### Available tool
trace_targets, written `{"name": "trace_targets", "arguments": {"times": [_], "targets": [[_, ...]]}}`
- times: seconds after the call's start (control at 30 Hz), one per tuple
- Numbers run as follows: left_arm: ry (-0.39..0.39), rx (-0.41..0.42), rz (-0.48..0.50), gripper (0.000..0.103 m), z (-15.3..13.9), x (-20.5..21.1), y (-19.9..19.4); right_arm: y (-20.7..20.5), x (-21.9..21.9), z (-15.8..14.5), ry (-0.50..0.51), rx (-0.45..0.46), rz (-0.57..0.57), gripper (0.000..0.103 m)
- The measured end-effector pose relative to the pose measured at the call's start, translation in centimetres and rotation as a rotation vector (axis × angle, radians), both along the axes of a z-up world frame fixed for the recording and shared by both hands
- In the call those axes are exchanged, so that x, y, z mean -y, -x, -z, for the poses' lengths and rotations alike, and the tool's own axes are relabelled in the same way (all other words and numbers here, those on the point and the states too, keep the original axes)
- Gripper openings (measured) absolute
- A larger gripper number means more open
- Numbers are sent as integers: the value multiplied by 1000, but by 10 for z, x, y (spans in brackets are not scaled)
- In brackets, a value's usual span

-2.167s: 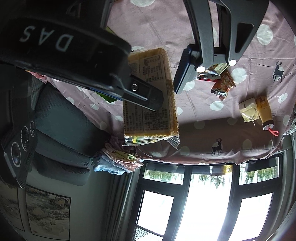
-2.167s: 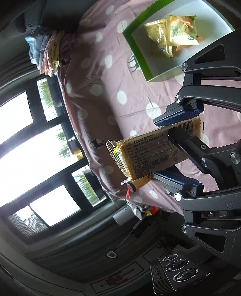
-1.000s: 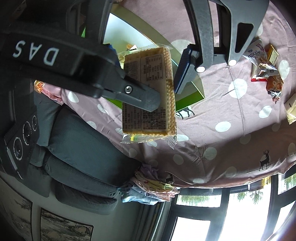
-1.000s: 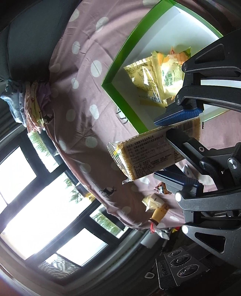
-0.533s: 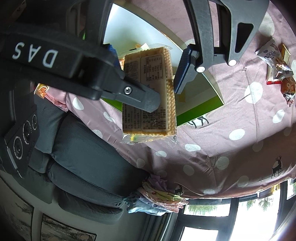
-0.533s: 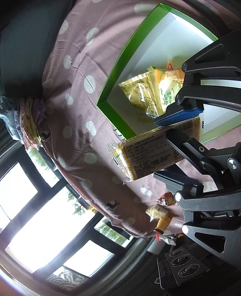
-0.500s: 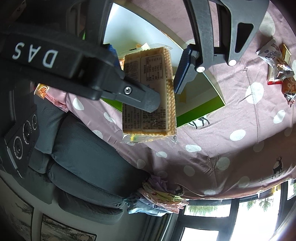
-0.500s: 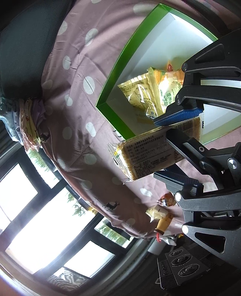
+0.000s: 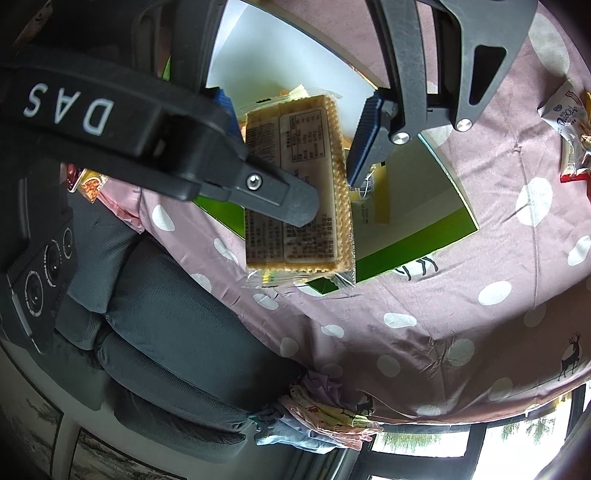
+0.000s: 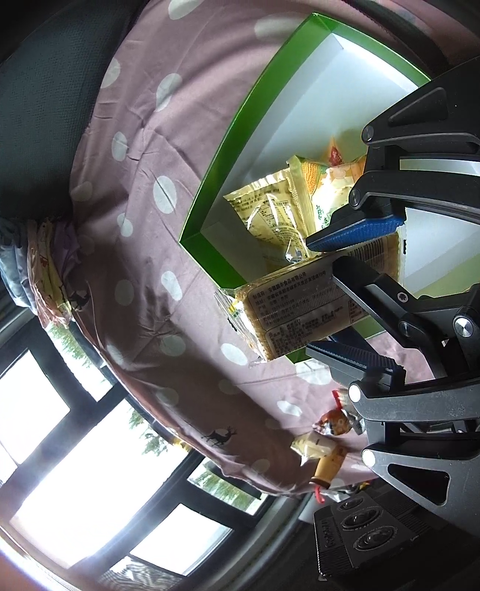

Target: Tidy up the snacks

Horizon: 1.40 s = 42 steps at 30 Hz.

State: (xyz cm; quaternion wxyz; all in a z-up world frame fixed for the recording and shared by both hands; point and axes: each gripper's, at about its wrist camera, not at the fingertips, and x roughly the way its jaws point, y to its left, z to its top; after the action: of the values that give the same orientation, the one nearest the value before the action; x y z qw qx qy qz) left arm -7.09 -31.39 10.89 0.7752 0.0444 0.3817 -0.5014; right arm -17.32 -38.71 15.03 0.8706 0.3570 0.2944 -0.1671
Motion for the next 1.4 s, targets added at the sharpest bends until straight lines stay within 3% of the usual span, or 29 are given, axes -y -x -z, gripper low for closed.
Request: {"name": "trace_targets", "arguments": {"times": [1.13, 1.27, 1.4], "targets": [[-45, -153, 37, 53, 27, 13, -5, -3, 20, 26, -62, -114, 83, 53], [-42, -171, 28, 57, 25, 10, -4, 6, 27, 27, -99, -108, 147, 53], [10, -182, -22, 72, 16, -11, -9, 15, 29, 20, -96, -76, 190, 56]]}}
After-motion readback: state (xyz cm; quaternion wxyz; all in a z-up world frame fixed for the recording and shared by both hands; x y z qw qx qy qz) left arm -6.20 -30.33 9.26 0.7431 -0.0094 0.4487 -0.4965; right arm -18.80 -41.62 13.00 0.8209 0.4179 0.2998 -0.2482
